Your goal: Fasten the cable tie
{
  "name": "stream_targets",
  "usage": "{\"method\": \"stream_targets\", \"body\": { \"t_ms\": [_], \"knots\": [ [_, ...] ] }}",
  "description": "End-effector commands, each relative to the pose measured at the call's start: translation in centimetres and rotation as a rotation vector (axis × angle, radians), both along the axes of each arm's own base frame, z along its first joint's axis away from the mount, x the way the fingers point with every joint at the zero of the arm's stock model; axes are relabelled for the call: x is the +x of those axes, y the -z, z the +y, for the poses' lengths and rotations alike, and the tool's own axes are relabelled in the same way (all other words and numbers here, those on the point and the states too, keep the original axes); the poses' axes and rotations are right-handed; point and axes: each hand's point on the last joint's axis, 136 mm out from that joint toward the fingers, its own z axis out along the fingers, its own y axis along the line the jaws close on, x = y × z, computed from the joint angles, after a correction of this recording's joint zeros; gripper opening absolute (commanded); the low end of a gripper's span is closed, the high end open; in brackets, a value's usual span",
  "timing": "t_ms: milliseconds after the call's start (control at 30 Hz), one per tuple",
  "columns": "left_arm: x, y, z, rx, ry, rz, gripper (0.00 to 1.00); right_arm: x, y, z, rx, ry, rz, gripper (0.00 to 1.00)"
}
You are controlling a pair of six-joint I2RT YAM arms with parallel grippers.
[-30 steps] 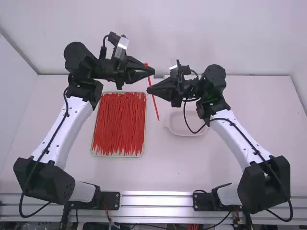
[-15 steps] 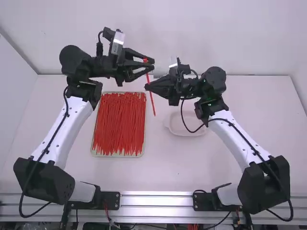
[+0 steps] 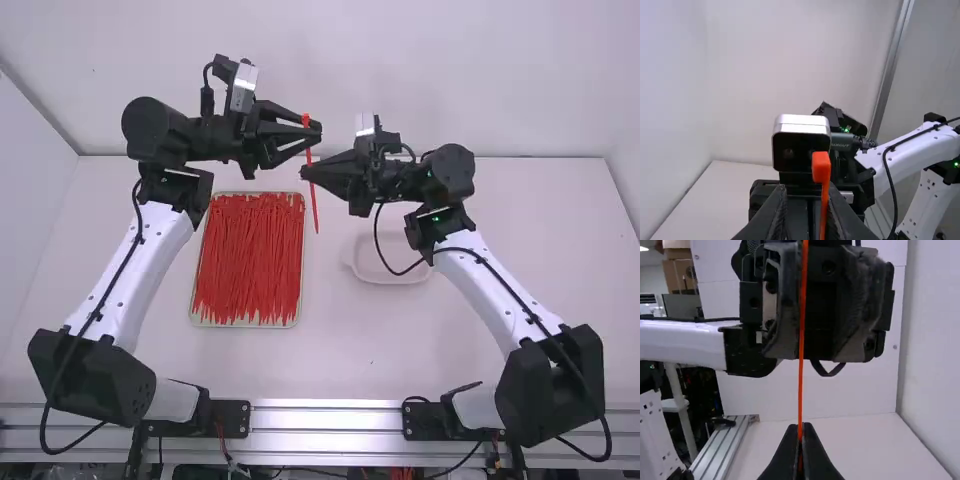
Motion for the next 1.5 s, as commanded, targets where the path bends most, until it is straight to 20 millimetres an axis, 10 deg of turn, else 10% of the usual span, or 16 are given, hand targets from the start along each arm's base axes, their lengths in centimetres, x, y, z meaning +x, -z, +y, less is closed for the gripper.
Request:
{"method": "stream_targets", "body": {
  "t_ms": [0, 967, 1467],
  "knots": [
    [-0.33, -1.20, -0.03, -0.017, -0.010, -0.030, 0.19, -0.01, -0.88, -0.07, 0.010, 0.001, -0.020, 0.00],
    [0.14, -1.72, 0.08, -0.042, -0.043, -0.038, 0.21, 0.34, -0.68, -0.60, 0.001, 0.007, -0.015, 0.00],
    [0.00, -1.74, 0.05, -0.041, -0.038, -0.046, 0.02, 0.11, -0.57, -0.59, -0.005, -0.006, -0.020, 0.00]
  ]
}}
